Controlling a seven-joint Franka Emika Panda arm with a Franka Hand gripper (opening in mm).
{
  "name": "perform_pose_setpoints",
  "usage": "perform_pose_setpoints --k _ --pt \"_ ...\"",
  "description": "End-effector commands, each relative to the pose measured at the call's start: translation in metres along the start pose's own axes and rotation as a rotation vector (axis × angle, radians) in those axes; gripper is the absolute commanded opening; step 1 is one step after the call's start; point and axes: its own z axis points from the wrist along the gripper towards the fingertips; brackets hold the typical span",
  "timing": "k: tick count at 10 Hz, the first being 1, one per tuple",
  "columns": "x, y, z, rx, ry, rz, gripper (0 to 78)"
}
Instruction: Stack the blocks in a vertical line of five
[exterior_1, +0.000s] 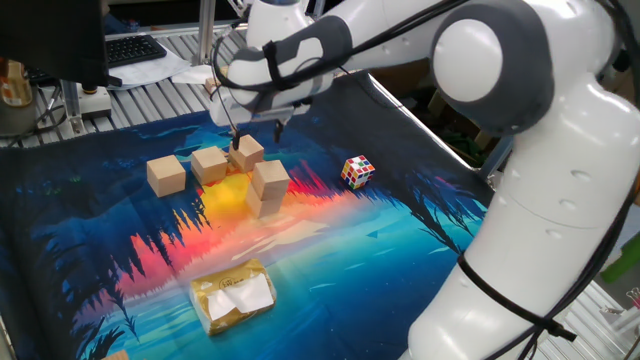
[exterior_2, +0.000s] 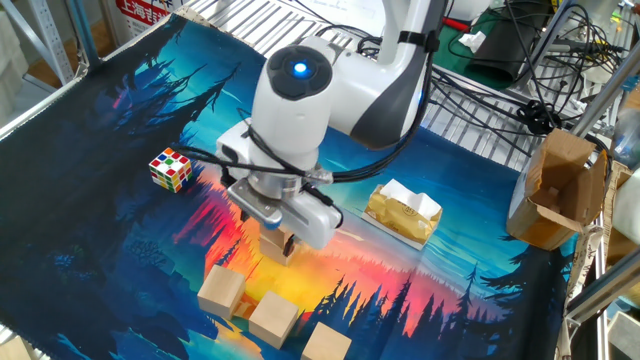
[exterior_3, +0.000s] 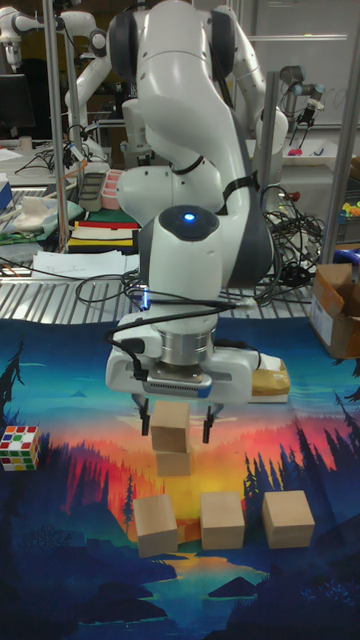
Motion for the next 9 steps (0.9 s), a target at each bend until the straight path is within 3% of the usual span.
perform_pose_setpoints --k 1,4,7,9 --pt "-0.011 0.007 -0.001 -0.006 0.005 0.015 77.5" --pt "-0.019 0.033 0.003 -0.011 0.005 0.069 77.5" --pt "-0.03 0.037 0.005 -0.021 0.009 0.07 77.5" --pt "-0.031 0.037 0.005 -0.026 0.015 0.073 77.5"
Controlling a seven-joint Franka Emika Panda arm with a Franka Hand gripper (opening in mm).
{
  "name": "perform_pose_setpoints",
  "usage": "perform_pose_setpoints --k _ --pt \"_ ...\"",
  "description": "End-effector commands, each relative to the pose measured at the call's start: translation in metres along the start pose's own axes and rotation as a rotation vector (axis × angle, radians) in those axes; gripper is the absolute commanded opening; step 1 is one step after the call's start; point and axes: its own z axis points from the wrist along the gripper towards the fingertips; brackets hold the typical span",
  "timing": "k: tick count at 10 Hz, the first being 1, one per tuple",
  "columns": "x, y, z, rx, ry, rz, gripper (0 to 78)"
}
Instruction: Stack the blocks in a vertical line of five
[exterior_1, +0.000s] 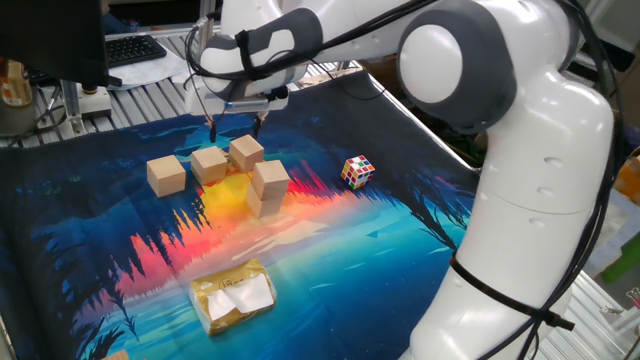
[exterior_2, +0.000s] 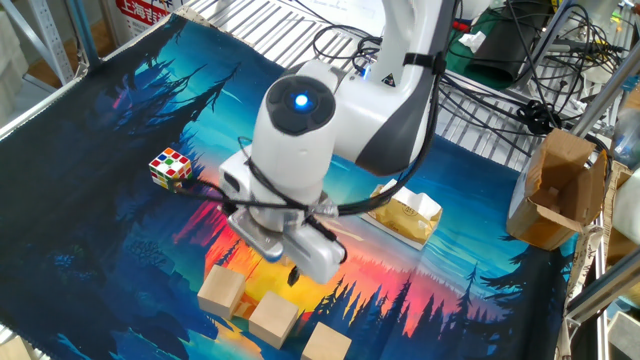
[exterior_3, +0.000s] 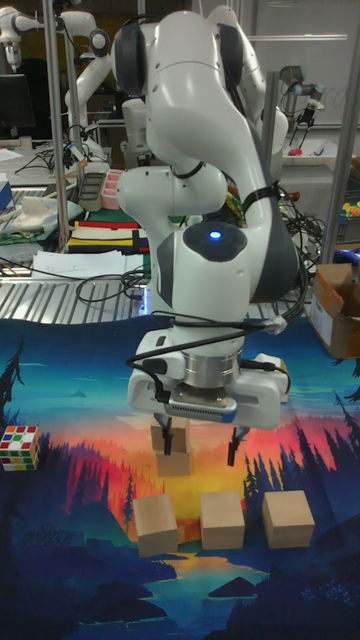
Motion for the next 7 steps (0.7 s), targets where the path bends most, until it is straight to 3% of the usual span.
perform_pose_setpoints --k 1,7 --pt "-0.003 0.0021 -0.0002 -0.014 0.012 0.015 77.5" --pt "-0.0031 0.002 -0.0004 0.002 0.008 0.027 77.5"
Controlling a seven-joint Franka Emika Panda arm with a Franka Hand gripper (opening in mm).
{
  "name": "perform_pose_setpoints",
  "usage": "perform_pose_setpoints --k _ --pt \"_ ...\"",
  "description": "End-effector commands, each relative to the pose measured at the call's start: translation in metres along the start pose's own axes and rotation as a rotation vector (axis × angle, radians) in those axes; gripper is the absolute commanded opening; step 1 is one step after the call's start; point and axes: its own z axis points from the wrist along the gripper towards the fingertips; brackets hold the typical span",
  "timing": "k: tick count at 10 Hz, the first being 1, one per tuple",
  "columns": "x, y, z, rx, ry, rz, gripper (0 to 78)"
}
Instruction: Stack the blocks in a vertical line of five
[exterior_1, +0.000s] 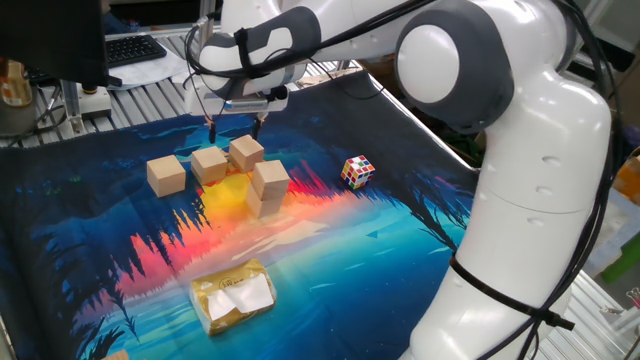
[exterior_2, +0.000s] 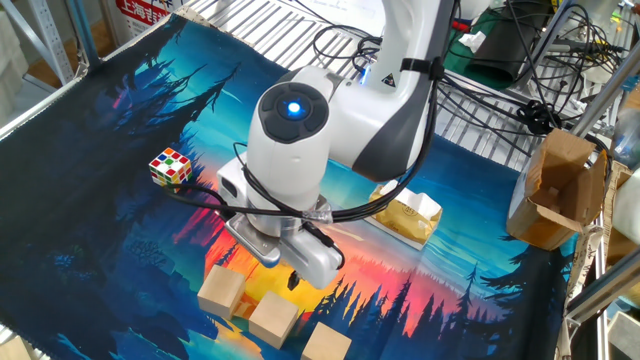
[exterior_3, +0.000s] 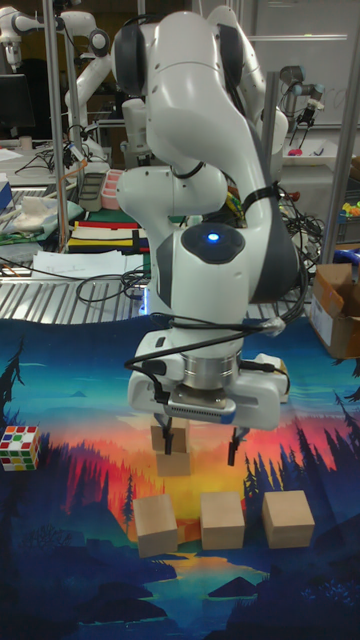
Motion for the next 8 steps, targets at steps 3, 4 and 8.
perform_pose_setpoints --k 3,4,8 --pt "-0.0021 0.0002 -0.003 0.007 0.011 -0.004 77.5" --pt "-0.0021 0.0002 -0.003 0.01 0.01 -0.016 77.5" --pt "-0.0021 0.0002 -0.003 0.036 0.042 -0.056 77.5"
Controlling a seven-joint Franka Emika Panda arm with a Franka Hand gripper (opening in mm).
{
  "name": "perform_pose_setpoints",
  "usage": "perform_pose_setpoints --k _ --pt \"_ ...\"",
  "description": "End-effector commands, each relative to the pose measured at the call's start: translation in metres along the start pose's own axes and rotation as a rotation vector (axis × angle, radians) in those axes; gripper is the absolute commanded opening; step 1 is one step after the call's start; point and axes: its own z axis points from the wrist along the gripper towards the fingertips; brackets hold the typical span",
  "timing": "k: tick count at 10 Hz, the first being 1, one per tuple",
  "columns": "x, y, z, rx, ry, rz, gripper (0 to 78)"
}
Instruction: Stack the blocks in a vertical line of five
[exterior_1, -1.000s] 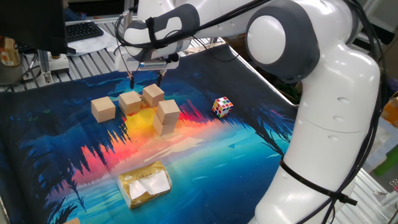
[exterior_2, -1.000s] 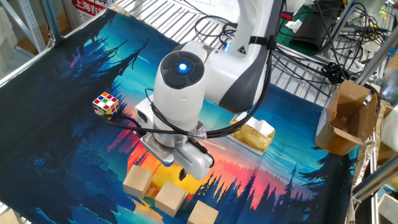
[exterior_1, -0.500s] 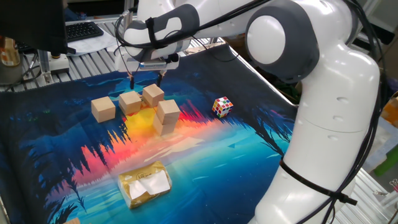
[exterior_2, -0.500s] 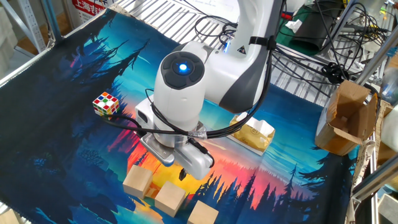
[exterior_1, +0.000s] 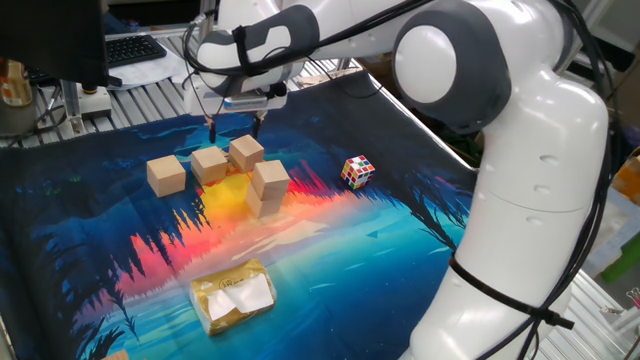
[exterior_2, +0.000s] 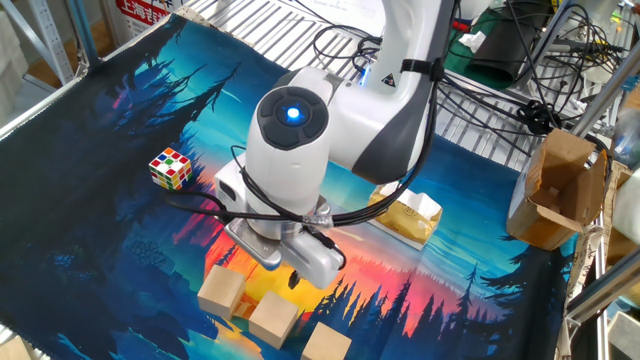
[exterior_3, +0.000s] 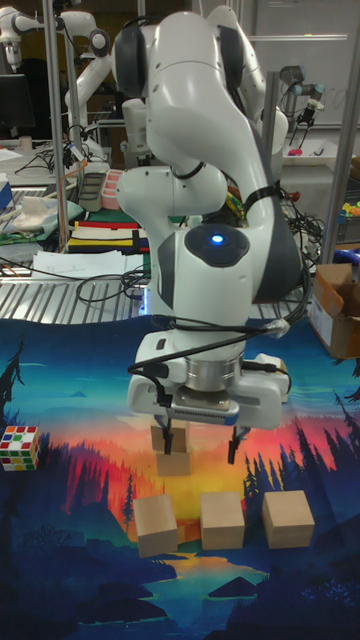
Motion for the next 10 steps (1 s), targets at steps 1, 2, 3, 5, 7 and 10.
perform_pose_setpoints --k 1,2,3,5,7,10 --pt "-0.001 0.0 -0.001 0.018 0.014 0.0 77.5" --pt "-0.001 0.0 -0.001 0.015 0.015 0.002 77.5" --pt "-0.001 0.0 -0.001 0.011 0.017 0.008 77.5" --pt "-0.001 0.0 -0.001 0.004 0.019 -0.004 77.5" --pt "-0.001 0.009 0.001 0.001 0.017 -0.002 77.5" --pt "0.0 0.048 0.011 0.001 0.009 0.025 77.5"
